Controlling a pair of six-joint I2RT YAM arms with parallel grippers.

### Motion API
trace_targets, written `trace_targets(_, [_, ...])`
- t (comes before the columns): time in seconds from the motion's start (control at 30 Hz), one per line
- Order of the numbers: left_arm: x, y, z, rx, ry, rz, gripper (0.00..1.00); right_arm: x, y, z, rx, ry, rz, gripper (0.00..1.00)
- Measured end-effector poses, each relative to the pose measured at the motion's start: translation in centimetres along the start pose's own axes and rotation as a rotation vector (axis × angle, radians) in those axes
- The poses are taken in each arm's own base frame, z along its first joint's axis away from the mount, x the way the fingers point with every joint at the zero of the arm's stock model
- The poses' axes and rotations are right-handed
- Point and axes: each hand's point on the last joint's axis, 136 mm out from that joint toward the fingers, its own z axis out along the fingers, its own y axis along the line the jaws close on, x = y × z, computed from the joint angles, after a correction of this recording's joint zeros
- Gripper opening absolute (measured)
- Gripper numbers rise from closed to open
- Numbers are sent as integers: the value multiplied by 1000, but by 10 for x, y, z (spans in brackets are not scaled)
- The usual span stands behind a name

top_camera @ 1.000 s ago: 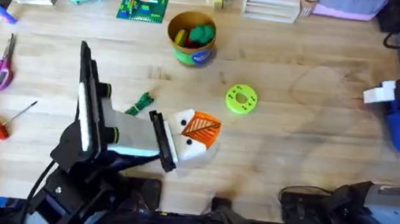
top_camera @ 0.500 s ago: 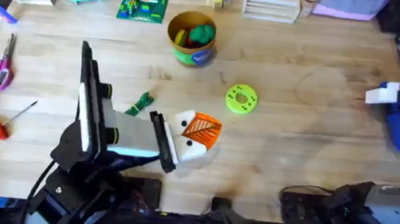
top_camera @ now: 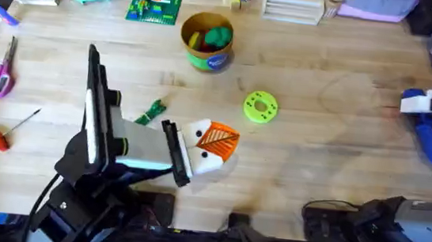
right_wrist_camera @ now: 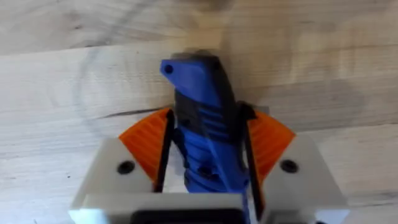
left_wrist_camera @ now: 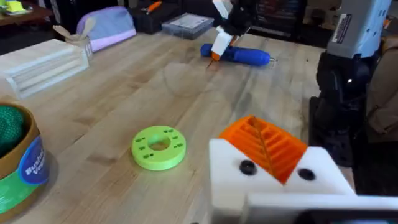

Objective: Pick up the gripper from the table and insert it into the empty holder that is missing its gripper. Then pick up a screw, insert it into the mounting hole, and use the screwdriver to tighten it. Finally, clean up the table by picking up the vegetable and placing it into the bucket.

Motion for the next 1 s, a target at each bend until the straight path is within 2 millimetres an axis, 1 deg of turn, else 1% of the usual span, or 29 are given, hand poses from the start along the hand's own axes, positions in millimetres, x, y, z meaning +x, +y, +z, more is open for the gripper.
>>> trace_targets(0.07, [0,0,0,0,0,0,6,0,0,0,0,-2,0,584])
trace_targets(0.27, [0,0,0,0,0,0,6,-2,-1,0,2,-7,-1,417])
trace_targets(0.4, [0,0,0,0,0,0,6,-2,-3,1,10,-8,-2,264])
trace_targets(0.47, [0,0,0,0,0,0,6,-2,-4,1,15,-8,-4,222])
trace_targets(0.53, [0,0,0,0,0,0,6,-2,-6,1,27,-6,-9,122])
trace_targets(0.57, [0,0,0,0,0,0,6,-3,-8,1,35,-7,-11,52])
trace_targets(0.6, [0,0,0,0,0,0,6,-3,-9,1,40,-8,-11,23])
trace_targets(0.9, [0,0,0,0,0,0,6,-4,-9,1,45,-3,-14,27])
trace_targets(1.0, [0,0,0,0,0,0,6,-5,-8,-2,54,10,-22,27])
